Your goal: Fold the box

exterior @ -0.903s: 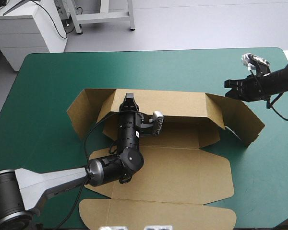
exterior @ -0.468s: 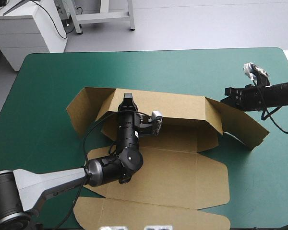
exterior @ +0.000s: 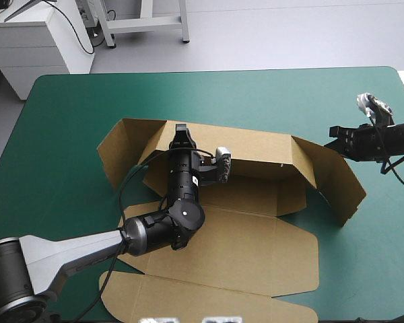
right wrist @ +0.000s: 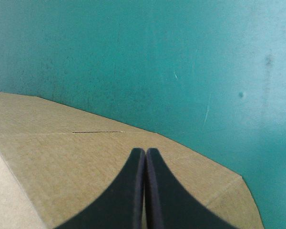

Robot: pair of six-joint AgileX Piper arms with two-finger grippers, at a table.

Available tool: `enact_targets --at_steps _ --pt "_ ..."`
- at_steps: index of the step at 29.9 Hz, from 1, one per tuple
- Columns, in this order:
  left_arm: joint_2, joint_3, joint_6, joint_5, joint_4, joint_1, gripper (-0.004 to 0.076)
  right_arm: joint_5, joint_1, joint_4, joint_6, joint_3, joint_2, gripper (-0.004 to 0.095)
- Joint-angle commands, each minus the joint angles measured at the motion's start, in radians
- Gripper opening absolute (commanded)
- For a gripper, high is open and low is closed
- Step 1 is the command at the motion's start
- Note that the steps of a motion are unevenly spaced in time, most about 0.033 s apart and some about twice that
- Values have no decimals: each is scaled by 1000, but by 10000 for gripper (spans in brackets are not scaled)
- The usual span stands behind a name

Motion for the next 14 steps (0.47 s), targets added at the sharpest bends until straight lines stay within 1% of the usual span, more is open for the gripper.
enact_targets --at_steps 1,4,7,14 --pt "-37 -52 -5 40 30 4 -8 68 -5 20 -9 -15 -36 -20" --pt "-37 -54 -5 28 29 4 -8 68 -5 23 -11 13 -45 -20" --pt "-37 -54 -5 11 5 4 -8 51 -5 32 -33 83 -57 -20" --pt "-37 -54 15 13 -5 4 -8 30 -9 152 -136 228 -136 -20"
